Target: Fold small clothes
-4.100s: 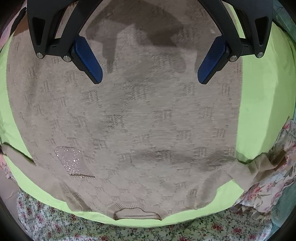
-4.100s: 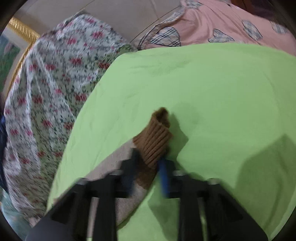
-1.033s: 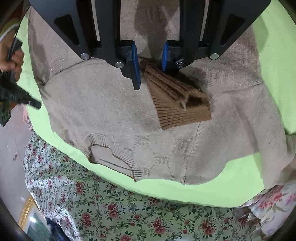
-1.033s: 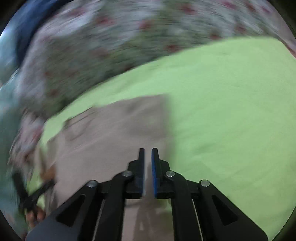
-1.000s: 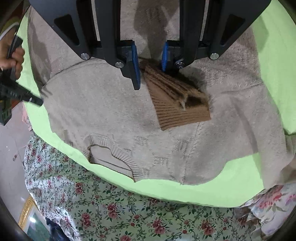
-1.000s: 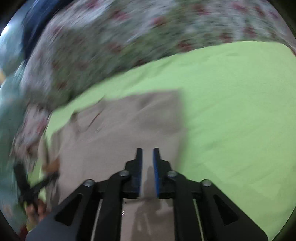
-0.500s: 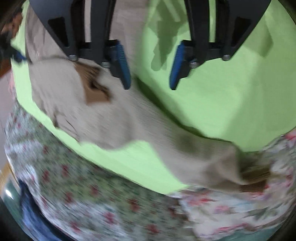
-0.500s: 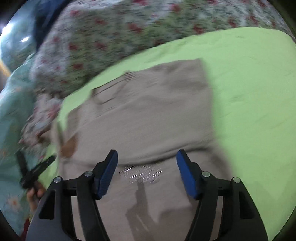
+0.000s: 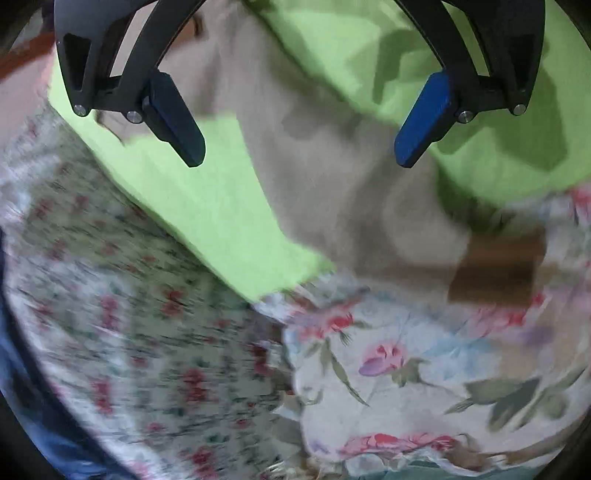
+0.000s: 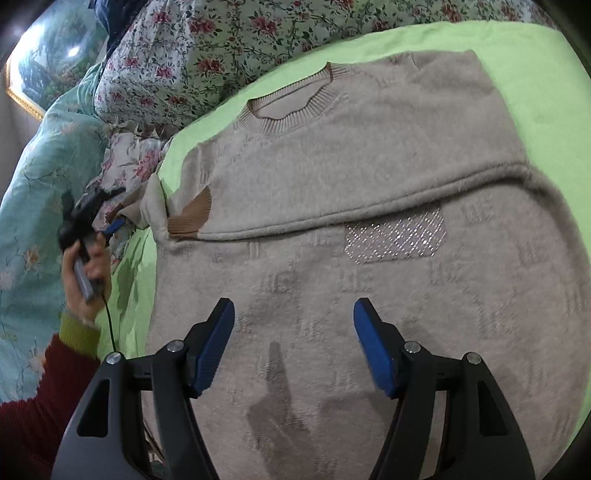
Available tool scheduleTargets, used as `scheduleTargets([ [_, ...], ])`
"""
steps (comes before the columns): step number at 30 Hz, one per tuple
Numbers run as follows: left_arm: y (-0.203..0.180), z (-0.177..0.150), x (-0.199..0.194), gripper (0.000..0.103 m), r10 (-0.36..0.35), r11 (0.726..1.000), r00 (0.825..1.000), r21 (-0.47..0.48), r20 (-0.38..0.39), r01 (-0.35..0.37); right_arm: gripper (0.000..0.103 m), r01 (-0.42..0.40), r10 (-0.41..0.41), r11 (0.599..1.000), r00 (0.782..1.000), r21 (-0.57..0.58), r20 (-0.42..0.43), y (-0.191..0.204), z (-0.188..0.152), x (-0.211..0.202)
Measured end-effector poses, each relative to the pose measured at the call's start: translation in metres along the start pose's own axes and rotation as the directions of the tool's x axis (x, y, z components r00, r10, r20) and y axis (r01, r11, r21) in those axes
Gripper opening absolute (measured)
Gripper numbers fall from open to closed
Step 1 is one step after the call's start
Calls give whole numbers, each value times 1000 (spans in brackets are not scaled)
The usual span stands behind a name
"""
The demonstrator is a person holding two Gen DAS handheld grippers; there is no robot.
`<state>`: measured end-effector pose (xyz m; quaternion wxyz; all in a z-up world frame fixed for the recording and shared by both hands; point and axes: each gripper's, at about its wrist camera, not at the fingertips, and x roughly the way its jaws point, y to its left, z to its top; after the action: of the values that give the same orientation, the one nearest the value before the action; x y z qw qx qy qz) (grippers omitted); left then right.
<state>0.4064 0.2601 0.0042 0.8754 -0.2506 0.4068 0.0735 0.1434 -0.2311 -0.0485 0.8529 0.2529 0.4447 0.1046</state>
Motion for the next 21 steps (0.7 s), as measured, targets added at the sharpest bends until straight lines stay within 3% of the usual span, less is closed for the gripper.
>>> scheduleTargets([
  [3,3,24,28,99,96,992,992,-76,-88,-103,68,-8,7,1000,1000,-17,-15,6,1,4],
  [4,11,25,27,96,90,987,990,-122,-106,-103,68,-8,7,1000,1000,-21,-16,7,0,3],
  [6,24,14,6,97,-50,980,998,-196,-49,40,68,-21,20,1000,1000,-12,-12,7,-1,1],
  [7,27,6,-7,97,-71,979,997,-193,-10,68,69,-26,26,1000,1000,-4,-9,5,-2,0],
  [11,49,-24,-34,100,41,986,995,-164,94,-25,71,-20,21,1000,1000,20,-19,2,-1,8],
  [14,71,-15,-16,99,66,978,995,-205,81,-48,71,-29,31,999,998,28,-49,4,-2,15],
  [17,88,2,-2,97,101,966,987,-249,123,-68,71,-32,33,999,998,15,-45,10,-6,14],
  [18,92,9,3,86,110,965,984,-252,140,-72,71,-31,32,999,999,19,-42,10,-7,12],
  [19,93,14,4,56,101,967,984,-248,147,-62,71,-32,33,999,999,27,-41,9,-8,12],
  [20,94,19,9,34,77,971,986,-236,144,-42,71,-30,31,999,999,39,-40,7,-9,10],
  [21,94,24,12,5,48,975,991,-221,127,-19,71,-24,26,999,999,47,-38,5,-9,9],
])
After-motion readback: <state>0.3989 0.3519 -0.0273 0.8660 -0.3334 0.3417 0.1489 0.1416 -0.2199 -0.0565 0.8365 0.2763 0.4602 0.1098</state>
